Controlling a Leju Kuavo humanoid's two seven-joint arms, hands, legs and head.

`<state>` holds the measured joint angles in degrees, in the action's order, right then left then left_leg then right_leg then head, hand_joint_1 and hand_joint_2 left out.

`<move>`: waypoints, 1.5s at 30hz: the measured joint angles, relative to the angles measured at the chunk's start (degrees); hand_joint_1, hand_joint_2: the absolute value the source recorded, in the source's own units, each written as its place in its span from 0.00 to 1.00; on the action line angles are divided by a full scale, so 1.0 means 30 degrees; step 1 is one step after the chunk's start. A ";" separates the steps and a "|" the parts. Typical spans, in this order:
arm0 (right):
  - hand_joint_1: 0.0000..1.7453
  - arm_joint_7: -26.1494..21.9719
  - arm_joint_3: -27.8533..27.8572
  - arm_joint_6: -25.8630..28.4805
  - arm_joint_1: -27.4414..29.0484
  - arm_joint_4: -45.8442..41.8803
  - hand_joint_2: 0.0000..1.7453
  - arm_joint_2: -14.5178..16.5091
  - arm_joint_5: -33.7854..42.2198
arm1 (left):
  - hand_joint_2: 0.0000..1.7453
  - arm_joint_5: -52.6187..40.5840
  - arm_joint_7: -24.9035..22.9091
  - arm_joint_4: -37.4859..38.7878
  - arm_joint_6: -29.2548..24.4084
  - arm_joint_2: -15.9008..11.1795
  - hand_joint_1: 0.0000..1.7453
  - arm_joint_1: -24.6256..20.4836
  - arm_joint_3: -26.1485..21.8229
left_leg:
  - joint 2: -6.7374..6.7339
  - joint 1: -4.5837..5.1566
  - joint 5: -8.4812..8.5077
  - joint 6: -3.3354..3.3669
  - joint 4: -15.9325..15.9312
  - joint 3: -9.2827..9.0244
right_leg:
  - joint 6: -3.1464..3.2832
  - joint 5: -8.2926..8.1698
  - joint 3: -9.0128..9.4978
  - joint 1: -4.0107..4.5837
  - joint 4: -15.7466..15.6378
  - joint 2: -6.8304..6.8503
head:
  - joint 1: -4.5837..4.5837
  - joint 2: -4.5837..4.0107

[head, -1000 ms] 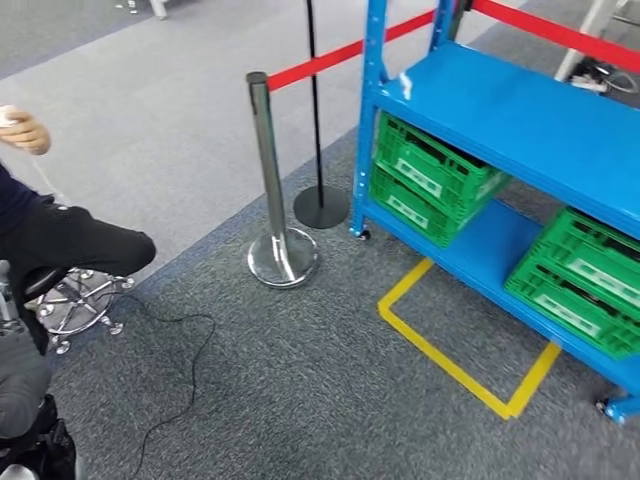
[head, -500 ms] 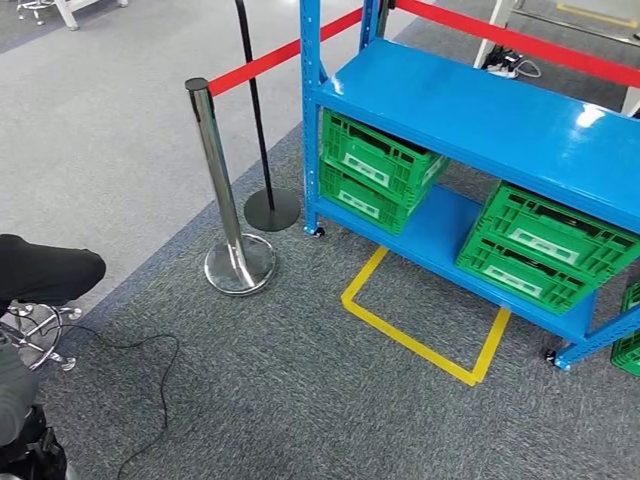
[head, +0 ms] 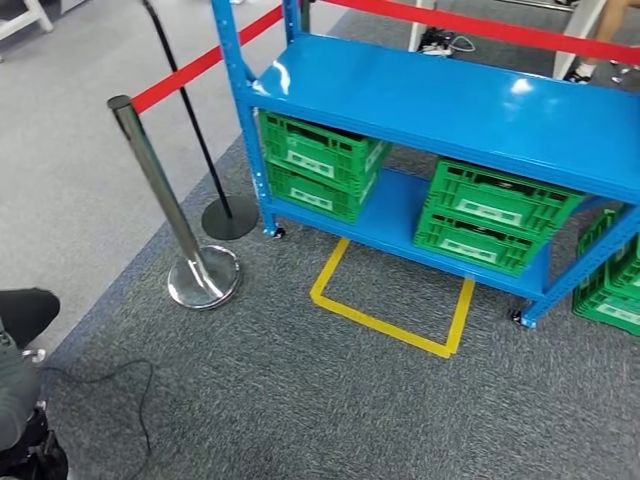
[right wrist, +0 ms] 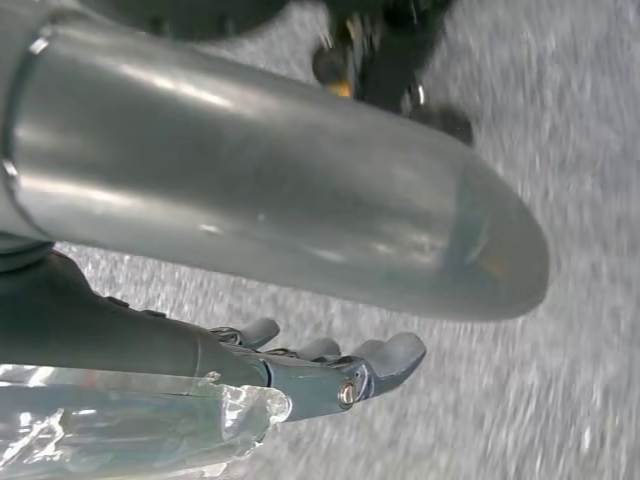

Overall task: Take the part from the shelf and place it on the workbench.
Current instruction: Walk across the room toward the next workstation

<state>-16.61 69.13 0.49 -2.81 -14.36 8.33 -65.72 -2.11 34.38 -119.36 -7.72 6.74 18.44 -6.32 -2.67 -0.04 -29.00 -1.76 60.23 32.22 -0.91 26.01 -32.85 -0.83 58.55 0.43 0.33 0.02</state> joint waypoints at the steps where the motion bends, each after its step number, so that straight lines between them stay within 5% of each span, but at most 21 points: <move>1: 0.00 0.0045 0.0000 0.0022 -0.0024 0.0000 0.00 -0.0011 -0.0015 | 0.00 0.0016 0.0005 -0.0025 0.0004 0.0002 0.00 0.0035 -0.0058 | 0.0422 -0.0032 -0.0619 -0.0064 0.1139 0.0507 | 0.0057 -0.0024 -0.0029 -0.0019 -0.0004 -0.0192 | 0.0033 0.0000; 3: 0.00 0.0102 0.0000 0.0049 -0.0049 0.0000 0.00 -0.0022 -0.0055 | 0.00 0.0038 0.0007 -0.0038 0.0009 0.0004 0.00 0.0108 -0.0165 | 0.0689 -0.0059 -0.1565 -0.0122 0.3558 0.1682 | 0.0116 -0.0052 -0.0068 -0.0024 -0.0003 -0.0631 | 0.0047 0.0000; 5: 0.00 0.0160 -0.0002 0.0044 -0.0016 0.0002 0.00 -0.0018 -0.0111 | 0.00 0.0045 0.0007 -0.0038 0.0024 0.0002 0.00 0.0134 -0.0229 | 0.0760 -0.0079 -0.1180 -0.0108 0.3954 0.1972 | 0.0101 -0.0079 -0.0072 -0.0038 -0.0002 -0.1127 | 0.0045 0.0000; 8: 0.00 0.0209 -0.0011 0.0040 -0.0019 0.0007 0.00 0.0015 -0.0166 | 0.00 0.0045 0.0007 -0.0040 0.0071 0.0004 0.00 0.0140 -0.0253 | 0.1693 -0.0246 0.0724 -0.0049 0.0566 0.0459 | -0.0066 -0.0143 -0.0120 -0.0077 0.0040 -0.1884 | 0.0060 0.0000; 10: 0.00 0.0226 -0.0016 0.0040 -0.0043 0.0007 0.00 0.0022 -0.0175 | 0.00 0.0038 0.0006 -0.0056 0.0091 0.0004 0.00 0.0166 -0.0268 | 0.2399 -0.0342 0.1045 0.0007 -0.0900 -0.0164 | -0.0301 -0.0225 -0.0302 -0.0082 0.0057 -0.2308 | 0.0067 0.0000; 12: 0.00 0.0240 -0.0016 0.0040 0.0040 0.0007 0.00 0.0022 -0.0177 | 0.00 0.0033 0.0006 -0.0074 0.0106 0.0000 0.00 0.0171 -0.0277 | 0.2207 -0.0304 0.1004 0.0199 -0.1122 -0.0211 | -0.0603 -0.0356 -0.0509 -0.0159 -0.0072 -0.2683 | 0.0064 0.0000; 14: 0.00 0.0258 -0.0015 0.0040 0.0137 0.0007 0.00 0.0024 -0.0178 | 0.00 0.0036 0.0007 -0.0095 0.0122 0.0011 0.00 0.0154 -0.0284 | 0.1753 -0.0296 0.1094 0.0480 -0.1257 -0.0259 | -0.0790 -0.0091 -0.0808 -0.0158 0.0274 -0.2118 | 0.0003 0.0000; 17: 0.00 0.0331 -0.0022 0.0018 0.0059 0.0007 0.00 0.0049 -0.0195 | 0.00 0.0038 0.0007 -0.0138 0.0188 0.0036 0.00 0.0199 -0.0291 | 0.0965 -0.0209 0.1102 0.0756 -0.1329 -0.0276 | -0.0869 0.1685 -0.2217 -0.0083 0.3389 -0.0542 | -0.0186 0.0000; 19: 0.00 0.0360 -0.0024 0.0011 0.0034 0.0007 0.00 0.0058 -0.0198 | 0.00 0.0035 0.0007 -0.0140 0.0239 0.0042 0.00 0.0208 -0.0293 | 0.0421 -0.0120 0.1079 0.0802 -0.1320 -0.0287 | -0.0899 0.2362 -0.2935 -0.0082 0.5204 -0.0314 | -0.0186 0.0000; 20: 0.00 0.0371 -0.0024 0.0013 0.0053 0.0007 0.00 0.0058 -0.0198 | 0.00 0.0033 0.0007 -0.0140 0.0253 0.0044 0.00 0.0205 -0.0293 | 0.0181 -0.0097 0.1068 0.0805 -0.1314 -0.0303 | -0.0896 0.2215 -0.2832 -0.0076 0.5203 -0.0278 | -0.0191 0.0000; 24: 0.00 0.0386 -0.0022 0.0014 0.0049 0.0007 0.00 0.0058 -0.0199 | 0.00 0.0025 0.0007 -0.0140 0.0255 0.0046 0.00 0.0195 -0.0297 | -0.0580 0.0014 0.0938 0.0599 -0.1249 -0.0461 | -0.0698 0.0364 -0.0208 0.0046 0.0768 0.0761 | -0.0177 0.0000; 26: 0.00 0.0386 -0.0022 0.0002 0.0003 0.0007 0.00 0.0058 -0.0198 | 0.00 0.0005 0.0007 -0.0140 0.0255 0.0045 0.00 0.0185 -0.0293 | -0.0887 0.0107 0.0917 0.0421 -0.1209 -0.0498 | -0.0533 0.0244 0.0129 0.0141 0.0065 0.1001 | -0.0138 0.0000; 28: 0.00 0.0388 -0.0022 -0.0009 0.0027 0.0007 0.00 0.0058 -0.0200 | 0.00 -0.0029 0.0007 -0.0142 0.0259 0.0046 0.00 0.0147 -0.0289 | -0.1078 0.0067 0.0870 0.0229 -0.1206 -0.0543 | -0.0330 0.0139 0.0070 0.0110 0.0033 0.0569 | -0.0131 0.0000; 30: 0.00 0.0393 -0.0022 0.0000 0.0028 0.0004 0.00 0.0053 -0.0202 | 0.00 -0.0058 0.0007 -0.0146 0.0262 0.0049 0.00 0.0102 -0.0289 | -0.0495 -0.0017 0.0258 0.0025 -0.0483 -0.0277 | -0.0104 0.0022 0.0063 0.0018 -0.0047 0.0169 | -0.0071 0.0000; 33: 0.00 0.0390 -0.0022 0.0018 -0.0046 0.0000 0.00 0.0044 -0.0206 | 0.00 -0.0086 0.0007 -0.0147 0.0260 0.0040 0.00 0.0120 -0.0295 | 0.0581 -0.0114 -0.1458 -0.0139 0.2968 0.1341 | 0.0071 -0.0080 -0.0021 -0.0046 -0.0069 -0.0489 | 0.0046 0.0000; 35: 0.00 0.0379 -0.0022 0.0024 -0.0022 0.0000 0.00 0.0046 -0.0215 | 0.00 -0.0102 0.0007 -0.0147 0.0261 0.0027 0.00 0.0121 -0.0297 | 0.0725 -0.0145 -0.1482 -0.0171 0.4062 0.1940 | 0.0074 -0.0103 -0.0040 -0.0055 -0.0068 -0.0971 | 0.0045 0.0000; 39: 0.00 0.0260 -0.0022 0.0147 0.0022 0.0002 0.00 0.0053 -0.0215 | 0.00 -0.0119 0.0007 -0.0153 0.0255 0.0016 0.00 0.0068 -0.0297 | 0.1115 -0.0287 0.0835 -0.0161 0.0016 0.0180 | -0.0139 -0.0126 -0.0060 -0.0072 -0.0002 -0.1709 | 0.0098 0.0000; 41: 0.00 0.0186 -0.0022 0.0246 0.0040 0.0000 0.00 0.0044 -0.0217 | 0.00 -0.0120 0.0007 -0.0166 0.0255 0.0013 0.00 0.0052 -0.0297 | 0.1363 -0.0354 0.0996 -0.0101 -0.1113 -0.0227 | -0.0189 -0.0110 -0.0196 0.0005 0.0057 -0.1868 | 0.0116 0.0000; 44: 0.00 0.0160 -0.0022 0.0293 0.0118 0.0000 0.00 0.0038 -0.0226 | 0.00 -0.0118 0.0007 -0.0177 0.0255 -0.0002 0.00 0.0069 -0.0313 | 0.1424 -0.0304 0.0999 0.0022 -0.1220 -0.0219 | 0.0231 -0.0119 -0.0318 0.0021 -0.0048 -0.1799 | 0.0054 0.0000; 45: 0.00 0.0160 -0.0024 0.0297 0.0119 0.0000 0.00 0.0046 -0.0228 | 0.00 -0.0118 0.0007 -0.0177 0.0255 -0.0004 0.00 0.0068 -0.0319 | 0.1435 -0.0279 0.1003 0.0081 -0.1220 -0.0225 | 0.0224 -0.0152 -0.0322 0.0013 -0.0109 -0.1767 | 0.0040 0.0000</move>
<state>-16.12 69.06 1.38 -2.45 -14.36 8.46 -66.40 -2.46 34.40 -119.89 -6.95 6.73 18.64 -7.28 1.64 -0.87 -25.99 -1.51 56.57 31.55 -0.24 25.56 -33.82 -0.79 58.22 -4.87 0.45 0.02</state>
